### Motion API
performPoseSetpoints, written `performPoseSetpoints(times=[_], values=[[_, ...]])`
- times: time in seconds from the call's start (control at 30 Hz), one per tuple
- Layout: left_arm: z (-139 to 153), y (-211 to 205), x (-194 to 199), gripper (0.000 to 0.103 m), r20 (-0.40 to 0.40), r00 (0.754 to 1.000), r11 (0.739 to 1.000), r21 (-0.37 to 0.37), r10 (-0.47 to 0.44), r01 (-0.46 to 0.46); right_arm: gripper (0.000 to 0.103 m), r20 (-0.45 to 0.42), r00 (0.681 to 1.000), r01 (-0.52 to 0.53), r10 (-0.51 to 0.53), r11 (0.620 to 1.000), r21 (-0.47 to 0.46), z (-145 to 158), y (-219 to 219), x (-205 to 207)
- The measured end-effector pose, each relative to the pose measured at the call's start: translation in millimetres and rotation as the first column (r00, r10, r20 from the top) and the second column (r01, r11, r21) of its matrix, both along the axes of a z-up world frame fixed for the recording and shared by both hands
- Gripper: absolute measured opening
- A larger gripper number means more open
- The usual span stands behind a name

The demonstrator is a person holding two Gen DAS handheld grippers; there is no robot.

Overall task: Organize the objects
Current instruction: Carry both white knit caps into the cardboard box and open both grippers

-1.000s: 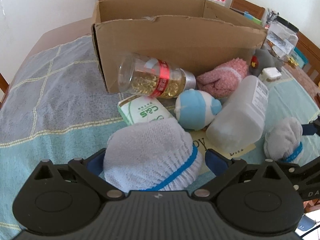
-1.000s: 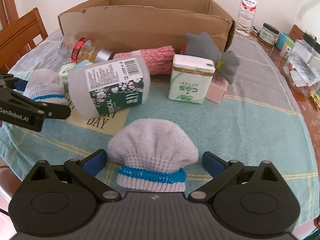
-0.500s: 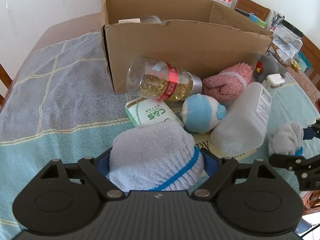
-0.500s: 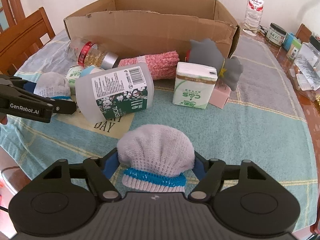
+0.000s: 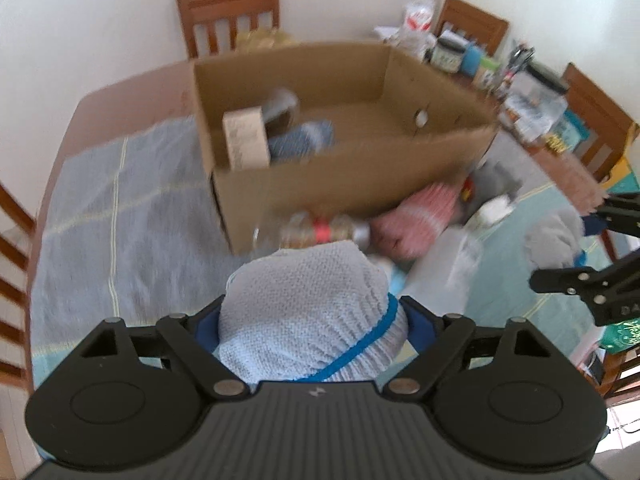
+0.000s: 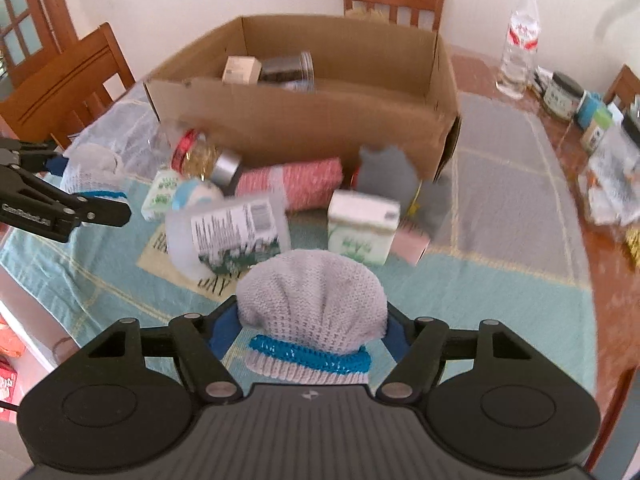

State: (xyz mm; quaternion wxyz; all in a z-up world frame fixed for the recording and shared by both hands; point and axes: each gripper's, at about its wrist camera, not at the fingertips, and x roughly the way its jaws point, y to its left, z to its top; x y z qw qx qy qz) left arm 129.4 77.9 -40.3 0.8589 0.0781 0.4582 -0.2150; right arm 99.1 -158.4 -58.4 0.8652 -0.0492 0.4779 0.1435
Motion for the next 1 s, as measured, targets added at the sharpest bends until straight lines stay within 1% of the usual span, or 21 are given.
performPoseSetpoints(times=[0.2, 0.37, 0.53, 0.63, 0.77, 0.83, 0.9, 0.93, 0.97, 1.0], values=[[43.3, -20.7, 23.6, 0.087, 0.064, 0.997, 0.999, -0.018, -0.049, 0.05, 0.076, 0.068, 0.997, -0.043, 0.042, 0.999, 0.008, 39.2, -8.2, 17.1], [62.5, -41.7, 53.7, 0.087, 0.1, 0.993, 0.996, -0.042, -0.069, 0.074, 0.076, 0.148, 0.987, -0.069, 0.068, 0.998, 0.004, 66.0, -9.7, 42.2], [67.3, -62.1, 90.7, 0.087, 0.104, 0.992, 0.996, -0.048, -0.064, 0.069, 0.076, 0.196, 0.978, -0.075, 0.074, 0.997, -0.003, 79.6, -12.4, 73.0], [67.6, -72.8, 112.4, 0.087, 0.115, 0.992, 0.997, -0.039, -0.054, 0.059, 0.076, 0.205, 0.976, -0.078, 0.077, 0.997, -0.001, 81.0, -13.7, 93.0], [65.2, -86.1, 140.1, 0.087, 0.11, 0.993, 0.998, -0.044, -0.037, 0.042, 0.076, 0.216, 0.973, -0.081, 0.08, 0.997, -0.005, 79.5, -13.2, 117.5], [63.3, -93.1, 152.3, 0.087, 0.11, 0.993, 0.999, -0.038, -0.033, 0.037, 0.081, 0.217, 0.973, -0.081, 0.078, 0.997, 0.005, 77.6, -13.4, 127.1], [60.9, -100.3, 163.3, 0.087, 0.112, 0.993, 0.999, -0.034, -0.036, 0.04, 0.096, 0.225, 0.972, -0.075, 0.071, 0.997, 0.012, 77.0, -13.8, 132.6], [59.1, -104.6, 168.9, 0.087, 0.112, 0.993, 0.999, -0.034, -0.036, 0.04, 0.1, 0.234, 0.97, -0.073, 0.068, 0.997, 0.013, 77.2, -14.3, 132.9], [57.8, -108.5, 174.2, 0.087, 0.11, 0.993, 0.999, -0.033, -0.036, 0.04, 0.103, 0.243, 0.968, -0.072, 0.067, 0.997, 0.013, 78.1, -15.1, 131.6], [55.7, -113.3, 179.9, 0.087, 0.109, 0.993, 0.999, -0.034, -0.034, 0.038, 0.103, 0.247, 0.967, -0.072, 0.067, 0.997, 0.012, 78.5, -16.7, 129.7]])
